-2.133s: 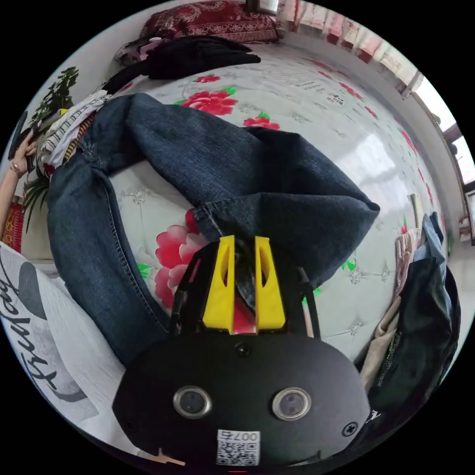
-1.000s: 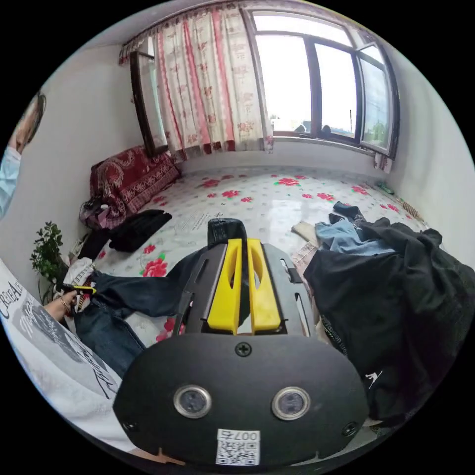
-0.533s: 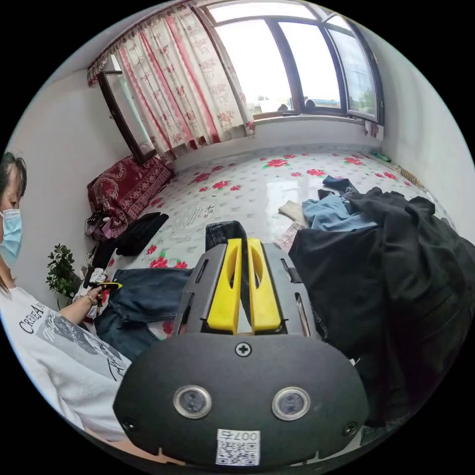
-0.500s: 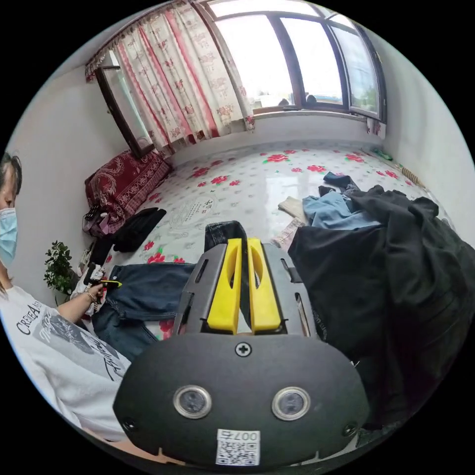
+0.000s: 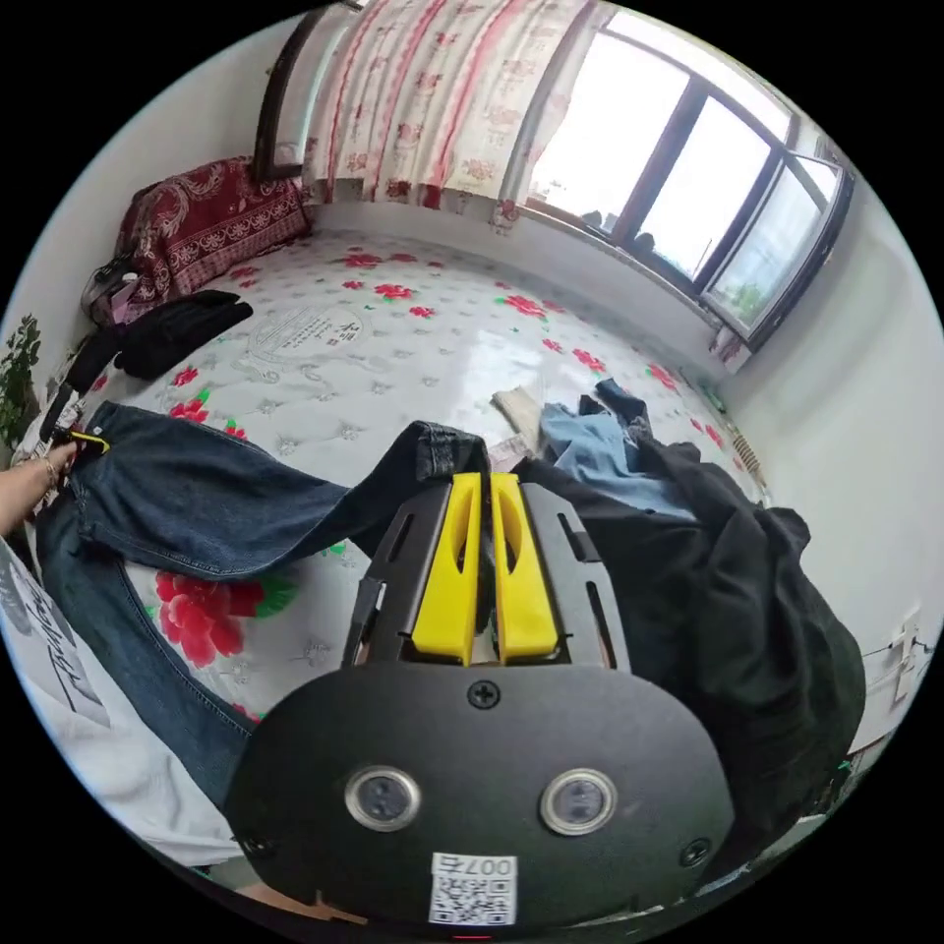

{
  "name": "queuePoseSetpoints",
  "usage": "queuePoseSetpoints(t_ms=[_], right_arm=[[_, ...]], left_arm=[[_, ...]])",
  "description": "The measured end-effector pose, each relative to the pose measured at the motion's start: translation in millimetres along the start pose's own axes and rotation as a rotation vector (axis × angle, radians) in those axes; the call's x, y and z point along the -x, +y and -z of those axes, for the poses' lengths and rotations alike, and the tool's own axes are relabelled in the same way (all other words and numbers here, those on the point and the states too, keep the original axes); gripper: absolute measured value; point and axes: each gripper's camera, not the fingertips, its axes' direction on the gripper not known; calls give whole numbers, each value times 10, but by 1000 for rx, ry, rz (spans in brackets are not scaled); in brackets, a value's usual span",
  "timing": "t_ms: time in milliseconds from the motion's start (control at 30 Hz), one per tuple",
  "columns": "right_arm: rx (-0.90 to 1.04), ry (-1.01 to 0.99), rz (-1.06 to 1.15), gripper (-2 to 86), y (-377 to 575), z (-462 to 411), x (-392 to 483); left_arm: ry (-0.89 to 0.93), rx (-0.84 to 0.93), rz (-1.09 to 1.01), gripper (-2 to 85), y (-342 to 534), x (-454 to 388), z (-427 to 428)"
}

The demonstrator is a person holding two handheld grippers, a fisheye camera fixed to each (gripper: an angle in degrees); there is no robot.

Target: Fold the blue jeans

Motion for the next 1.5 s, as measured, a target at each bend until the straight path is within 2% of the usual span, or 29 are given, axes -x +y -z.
queuePoseSetpoints(t_ms=[133,233,300,367,433,567,667,767,867,933,1100,1167,1233,1333,1400,1500], right_arm=[[-124,92,172,0,-26,263,368],[190,59,265,1,392,-249,589],[551,-85,254,0,998,-852,620],[652,-214,179,-1,1306,-1003,611],[650,-228,127,-1,1392,-1009,612],[470,-77,-26,2,1117,-935,409],[417,-109,-176,12,889,-1110,90],[444,-231,-286,26,823,-1527,-170],[540,-267,-334,23,889,-2006,-189],[579,-298,-321,17,900,-2156,-37],[519,-262,-70,19,859,-1899,674],[519,-306,-53,29,831,-1786,666],[482,-364,-86,41,770,-1637,491],[369,-421,-265,58,695,-1448,-59],[295,-388,-492,65,748,-1441,-566],[300,-317,-624,71,844,-1640,-868]], left_arm=[[40,-41,89,-4,114,86,66],[61,-115,98,4,298,89,293],[57,-136,99,6,442,78,418],[46,-144,97,5,653,70,540],[42,-133,101,4,798,79,588],[45,-97,145,0,1009,142,557],[67,-92,199,-3,1101,201,513],[105,-105,288,-7,1248,279,531],[111,-109,329,-8,1401,288,566],[95,-103,334,-8,1454,269,573],[89,-26,392,-8,1449,251,298],[73,42,392,-8,1383,199,-1],[45,-4,378,-9,1355,153,12],[35,-8,357,-10,1324,99,28],[35,-15,345,-10,1319,73,39],[38,-7,349,-10,1279,44,56]])
